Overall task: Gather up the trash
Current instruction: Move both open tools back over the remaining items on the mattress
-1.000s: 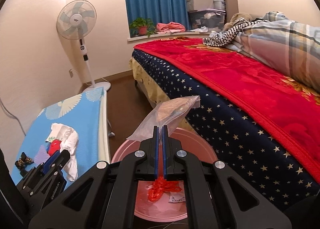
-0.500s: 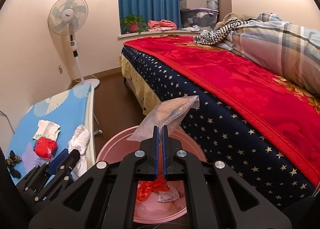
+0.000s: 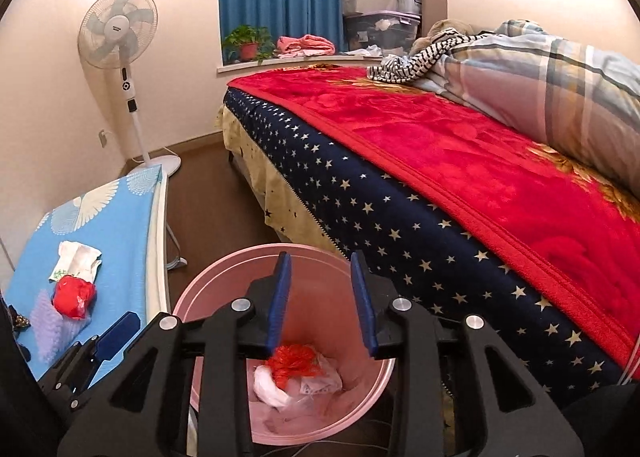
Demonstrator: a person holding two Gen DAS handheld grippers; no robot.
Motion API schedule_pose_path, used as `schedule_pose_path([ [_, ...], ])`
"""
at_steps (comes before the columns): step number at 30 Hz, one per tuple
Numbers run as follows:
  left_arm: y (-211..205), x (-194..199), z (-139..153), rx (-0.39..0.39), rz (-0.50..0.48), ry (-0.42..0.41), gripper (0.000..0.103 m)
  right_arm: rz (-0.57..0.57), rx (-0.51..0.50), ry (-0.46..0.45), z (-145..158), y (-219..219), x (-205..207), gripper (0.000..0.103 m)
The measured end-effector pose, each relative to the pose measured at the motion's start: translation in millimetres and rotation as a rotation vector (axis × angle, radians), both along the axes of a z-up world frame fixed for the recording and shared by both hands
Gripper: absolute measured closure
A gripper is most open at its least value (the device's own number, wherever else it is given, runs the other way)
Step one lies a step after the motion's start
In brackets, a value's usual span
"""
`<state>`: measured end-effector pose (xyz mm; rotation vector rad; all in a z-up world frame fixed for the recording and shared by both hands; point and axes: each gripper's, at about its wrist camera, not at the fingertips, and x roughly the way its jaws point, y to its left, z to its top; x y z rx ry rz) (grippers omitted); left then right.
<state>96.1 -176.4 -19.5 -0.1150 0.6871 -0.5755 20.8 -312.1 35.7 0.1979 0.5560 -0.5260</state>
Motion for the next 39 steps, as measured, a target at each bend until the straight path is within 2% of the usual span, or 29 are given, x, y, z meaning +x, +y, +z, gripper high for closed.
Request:
schedule_pose_path([
  [5,10.4,-5.3,8.8,0.021,0.02,-0.04,0.06,0.031,0.007,-0.022,3.6,9.3,-1.0,0.071],
  [13,55.5,-9.0,22.4,0.046,0.122,-0.096,0.06,0.117,0.018,-0.059,8.5,38.5,4.7,0.071],
  [16,78.0,-7.7,25.0,0.055,0.183,-0.109,0.061,0.161,0.033,-0.075,8.3,51.8,9.5,0.071],
  [23,126.1,-2.7,23.1,0.09,0.341,-0.103,0.069,0.315,0.093,-0.093,2.6,89.8,30.7,0.071],
  [33,192.5,-0.1,10.8,0.112,0.604,-0.088,0.069,0.489,0.205,-0.093,-18.7,138.6,67.3,0.071],
  [39,213.6,1.1,2.4,0.128,0.692,-0.073,0.069,0.567,0.267,-0.081,-35.0,159.7,89.6,0.071],
])
